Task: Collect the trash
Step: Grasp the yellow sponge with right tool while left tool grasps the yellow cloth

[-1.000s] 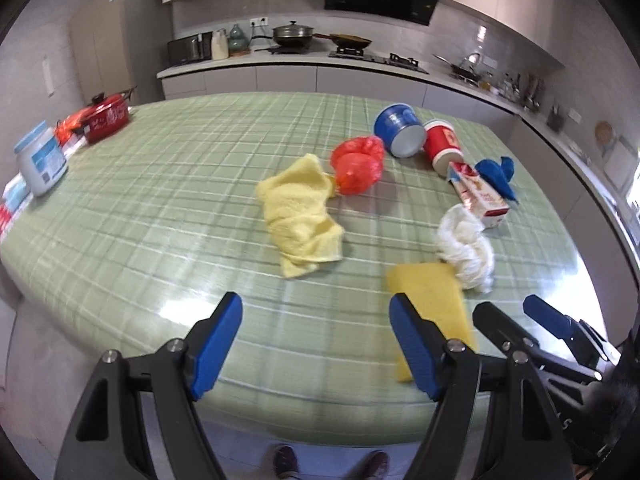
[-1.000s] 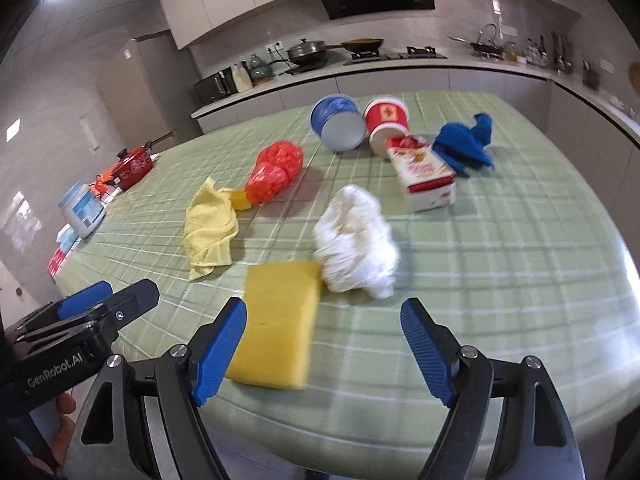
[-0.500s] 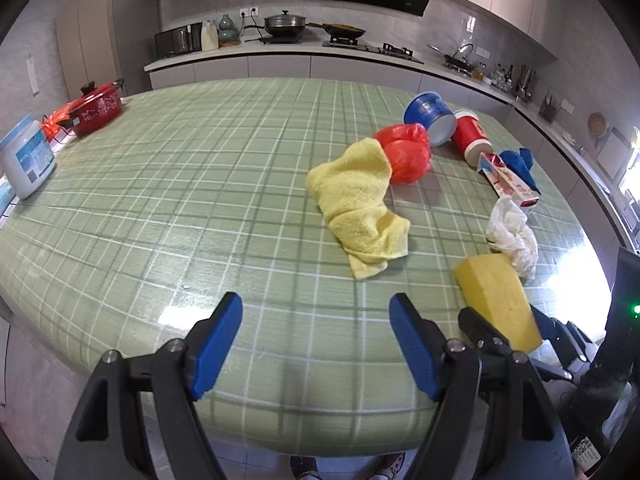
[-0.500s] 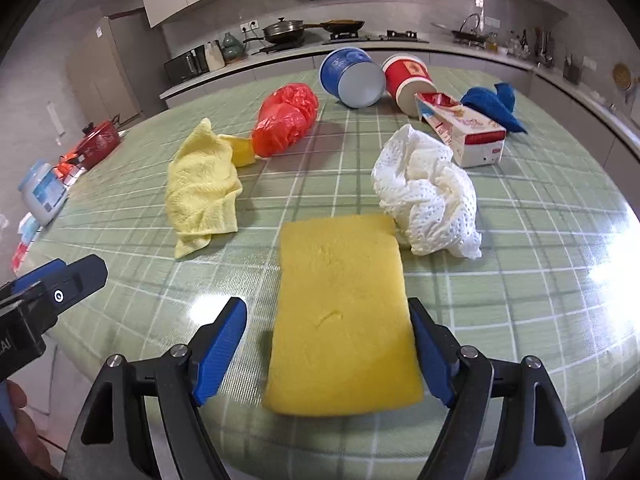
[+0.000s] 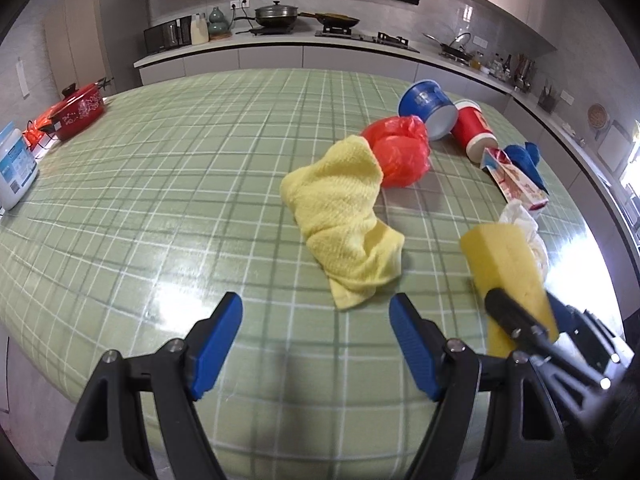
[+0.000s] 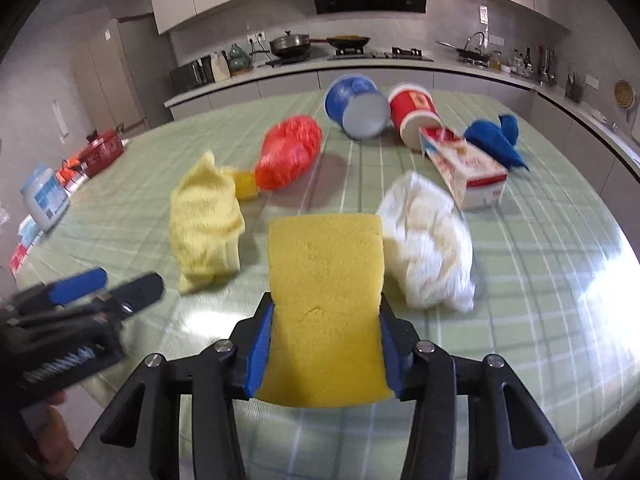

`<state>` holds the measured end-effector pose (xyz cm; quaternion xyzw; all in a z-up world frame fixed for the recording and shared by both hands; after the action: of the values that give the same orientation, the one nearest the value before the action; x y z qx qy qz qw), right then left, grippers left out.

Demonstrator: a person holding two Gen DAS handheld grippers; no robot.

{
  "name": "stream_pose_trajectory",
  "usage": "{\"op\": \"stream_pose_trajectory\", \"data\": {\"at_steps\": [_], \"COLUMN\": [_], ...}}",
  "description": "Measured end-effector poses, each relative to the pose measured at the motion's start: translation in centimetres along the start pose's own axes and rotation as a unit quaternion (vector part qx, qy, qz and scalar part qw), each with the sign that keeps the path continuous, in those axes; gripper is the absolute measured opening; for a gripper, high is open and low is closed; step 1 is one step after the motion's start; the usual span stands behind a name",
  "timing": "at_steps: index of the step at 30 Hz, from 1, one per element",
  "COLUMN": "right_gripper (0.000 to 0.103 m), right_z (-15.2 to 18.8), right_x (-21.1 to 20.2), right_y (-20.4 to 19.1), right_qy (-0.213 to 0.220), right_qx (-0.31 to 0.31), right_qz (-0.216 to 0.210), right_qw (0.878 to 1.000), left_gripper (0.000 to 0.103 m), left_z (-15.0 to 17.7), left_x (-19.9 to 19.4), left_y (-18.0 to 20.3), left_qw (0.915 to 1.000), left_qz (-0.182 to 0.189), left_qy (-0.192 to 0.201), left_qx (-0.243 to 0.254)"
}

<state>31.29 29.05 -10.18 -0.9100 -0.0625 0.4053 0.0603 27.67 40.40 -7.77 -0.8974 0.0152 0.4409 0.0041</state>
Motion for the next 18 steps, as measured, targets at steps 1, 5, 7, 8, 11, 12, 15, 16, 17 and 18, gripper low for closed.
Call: {"op": "stream_pose_trajectory", "data": {"at_steps": [1,5,7,8,11,12,15,16,17,18], "right_gripper": [0.049,0.049,0.049,0.049,0.049,0.05,0.049,0.049,0.049,0.049], "right_z": [-0.6,-2.4,-3.4,-3.7,-5.0,-5.3,-6.0,-6.2,-6.4,-6.5], "right_x": [0.0,0.4,0.9,1.1,1.8,2.0,2.7,3.0,3.2,3.4], "right_y": [0.1,0.5,1.0,1.1,1.6,1.7,1.9,1.9,2.0,2.0], "right_qy": [0.004,0.009,0.009,0.008,0.01,0.01,0.008,0.007,0.006,0.007], "right_qx": [0.003,-0.004,-0.005,-0.005,-0.008,-0.008,-0.008,-0.006,-0.003,-0.001], "right_qz": [-0.006,-0.017,-0.023,-0.026,-0.034,-0.037,-0.04,-0.04,-0.04,-0.039], "right_qw": [1.0,1.0,1.0,1.0,0.999,0.999,0.999,0.999,0.999,0.999], "left_gripper": [0.077,0.077,0.077,0.077,0.077,0.077,0.077,0.077,0.077,0.077], "left_z": [-0.2,-1.4,-1.9,-2.3,-3.0,-3.2,-4.0,-4.2,-4.4,-4.6], "left_x": [0.1,1.0,1.5,1.8,2.9,3.4,4.7,5.1,5.6,6.1], "left_y": [0.1,0.7,0.9,1.1,1.2,1.1,0.9,1.0,1.0,1.0], "left_qw": [1.0,0.9999,0.9998,0.9998,0.9994,0.9992,0.9989,0.9989,0.9989,0.999], "left_qz": [-0.001,-0.009,-0.013,-0.015,-0.02,-0.02,-0.024,-0.022,-0.018,-0.016], "left_qy": [0.0,-0.003,-0.005,-0.007,-0.016,-0.021,-0.029,-0.031,-0.033,-0.034], "left_qx": [-0.001,-0.009,-0.013,-0.015,-0.025,-0.029,-0.03,-0.029,-0.027,-0.023]}}
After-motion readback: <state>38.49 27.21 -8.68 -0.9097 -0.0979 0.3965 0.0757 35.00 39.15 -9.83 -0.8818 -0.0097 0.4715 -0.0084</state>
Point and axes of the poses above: each gripper's, at about its wrist camera, not at the fingertips, and x roughly the way its jaws point, y to its right, z to its underside, the point moved 1 cm from there along x, roughly the way its jaws point, and after that the axes turned 5 degrees about x, right-handed, at the moved point
